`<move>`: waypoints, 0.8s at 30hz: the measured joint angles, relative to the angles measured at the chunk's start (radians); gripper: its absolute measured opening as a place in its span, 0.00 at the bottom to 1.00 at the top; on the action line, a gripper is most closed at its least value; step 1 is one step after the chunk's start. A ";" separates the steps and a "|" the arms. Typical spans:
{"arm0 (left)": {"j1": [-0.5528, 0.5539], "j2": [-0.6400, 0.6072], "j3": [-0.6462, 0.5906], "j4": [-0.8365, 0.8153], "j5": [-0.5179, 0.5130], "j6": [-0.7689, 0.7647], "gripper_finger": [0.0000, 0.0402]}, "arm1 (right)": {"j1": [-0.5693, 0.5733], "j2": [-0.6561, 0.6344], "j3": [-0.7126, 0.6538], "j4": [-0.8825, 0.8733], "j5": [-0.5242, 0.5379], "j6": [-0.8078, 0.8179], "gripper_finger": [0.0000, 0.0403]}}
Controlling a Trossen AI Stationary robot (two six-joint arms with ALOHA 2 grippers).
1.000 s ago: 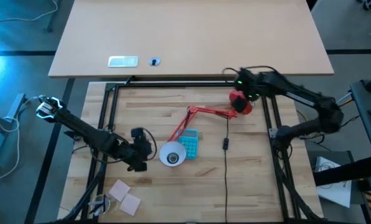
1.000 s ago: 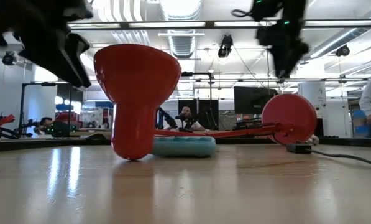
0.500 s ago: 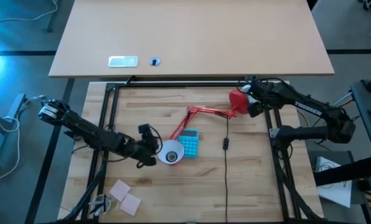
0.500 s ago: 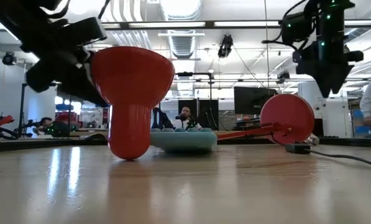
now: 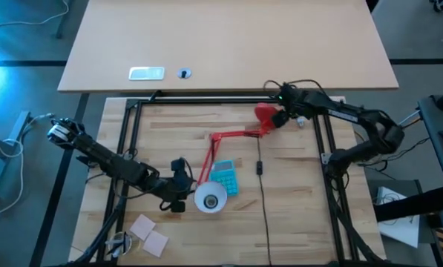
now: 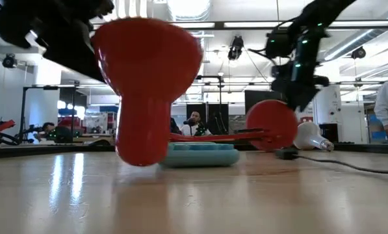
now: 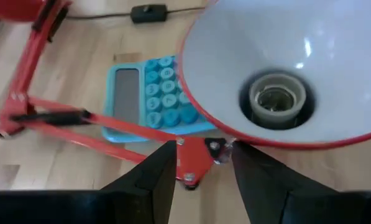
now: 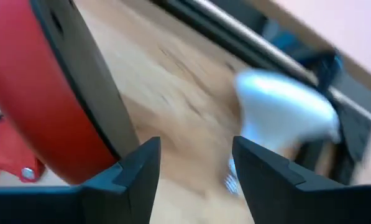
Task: Screw lightbulb
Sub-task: Prepare the orange desk lamp on the center
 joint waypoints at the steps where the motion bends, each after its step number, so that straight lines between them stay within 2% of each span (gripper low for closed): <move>1: -0.008 0.000 0.007 -0.005 0.000 -0.005 0.36 | 0.000 0.025 0.025 0.028 -0.008 -0.018 0.48; 7: -0.028 0.011 0.037 0.028 -0.013 -0.038 0.36 | 0.001 0.171 0.205 0.075 -0.051 -0.095 0.49; 11: -0.028 0.004 0.036 -0.020 -0.014 -0.058 0.36 | 0.018 0.193 0.270 0.062 -0.073 -0.130 0.48; 15: -0.030 -0.044 0.038 -0.158 -0.023 -0.109 0.36 | 0.061 0.144 0.253 0.039 -0.072 -0.138 0.49; 18: -0.036 -0.075 0.032 -0.221 -0.051 -0.129 0.36 | 0.098 0.098 0.216 -0.023 -0.068 -0.085 0.51; 21: -0.036 -0.081 0.031 -0.235 -0.050 -0.078 0.36 | 0.102 0.058 0.177 -0.097 -0.075 0.001 0.56; 24: -0.027 -0.084 0.030 -0.238 -0.045 -0.001 0.36 | 0.069 0.031 0.152 -0.133 -0.142 0.101 0.63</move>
